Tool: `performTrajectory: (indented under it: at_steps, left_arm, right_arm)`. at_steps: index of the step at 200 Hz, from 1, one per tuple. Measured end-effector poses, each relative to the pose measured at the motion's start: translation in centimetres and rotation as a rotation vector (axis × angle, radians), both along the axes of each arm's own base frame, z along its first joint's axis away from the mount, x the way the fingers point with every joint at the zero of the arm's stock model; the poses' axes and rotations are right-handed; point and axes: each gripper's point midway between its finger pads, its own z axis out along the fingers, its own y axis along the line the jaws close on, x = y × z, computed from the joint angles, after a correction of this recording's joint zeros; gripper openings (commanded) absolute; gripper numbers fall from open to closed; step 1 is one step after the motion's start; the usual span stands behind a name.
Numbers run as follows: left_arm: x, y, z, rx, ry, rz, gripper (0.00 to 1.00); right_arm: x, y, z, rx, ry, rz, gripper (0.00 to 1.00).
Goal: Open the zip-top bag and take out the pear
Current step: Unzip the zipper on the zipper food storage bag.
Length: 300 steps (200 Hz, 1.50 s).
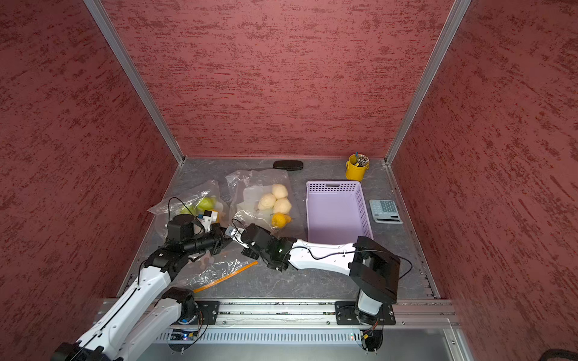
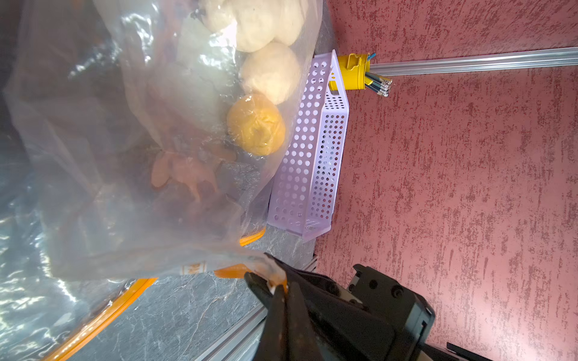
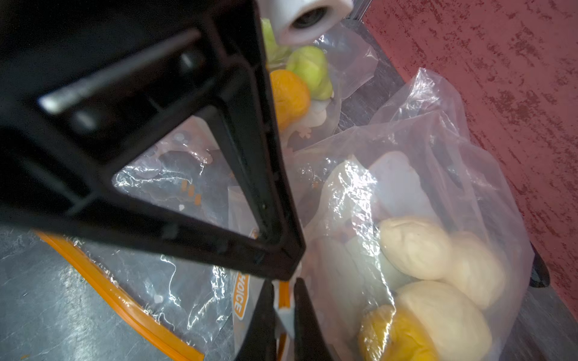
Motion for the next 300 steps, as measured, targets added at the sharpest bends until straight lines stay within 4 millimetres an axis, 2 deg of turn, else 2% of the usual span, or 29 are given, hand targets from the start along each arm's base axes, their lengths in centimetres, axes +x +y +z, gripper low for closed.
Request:
performTrajectory:
  at_steps: [40,89,119,160,174,209,261,274,288,300]
  left_arm:
    - [1.3,0.7,1.5,-0.012,-0.013,0.027,0.0]
    - [3.1,2.6,4.4,-0.035,-0.072,0.086,0.0]
    - [4.9,5.4,6.5,-0.053,-0.11,0.173,0.0]
    - [8.5,9.9,11.4,-0.079,-0.231,0.293,0.0]
    - [9.5,11.0,12.6,-0.092,-0.26,0.317,0.0]
    - [11.3,12.8,14.0,-0.117,-0.286,0.351,0.0]
    - [11.7,12.7,14.5,-0.134,-0.299,0.325,0.0]
    - [11.6,12.6,14.5,-0.136,-0.298,0.318,0.0]
    - [11.7,12.4,14.6,-0.131,-0.305,0.32,0.0]
    - [11.8,12.3,14.9,-0.118,-0.322,0.324,0.0]
  right_arm:
    - [0.3,-0.4,0.1,0.017,-0.007,-0.032,0.0]
    - [0.3,-2.3,-0.4,0.022,-0.002,-0.08,0.0]
    - [0.2,-3.8,-0.9,0.021,0.009,-0.109,0.0]
    - [0.5,-6.1,-2.3,-0.001,0.028,-0.171,0.0]
    - [0.7,-6.9,-2.5,-0.003,0.033,-0.197,0.0]
    - [1.0,-8.0,-2.7,0.012,0.055,-0.254,0.0]
    - [0.8,-9.3,-3.9,0.031,0.093,-0.318,0.0]
    - [0.8,-9.4,-3.9,0.044,0.099,-0.326,0.15]
    - [0.6,-9.8,-4.0,0.041,0.104,-0.331,0.48]
    - [0.2,-10.4,-4.4,0.022,0.118,-0.328,0.64]
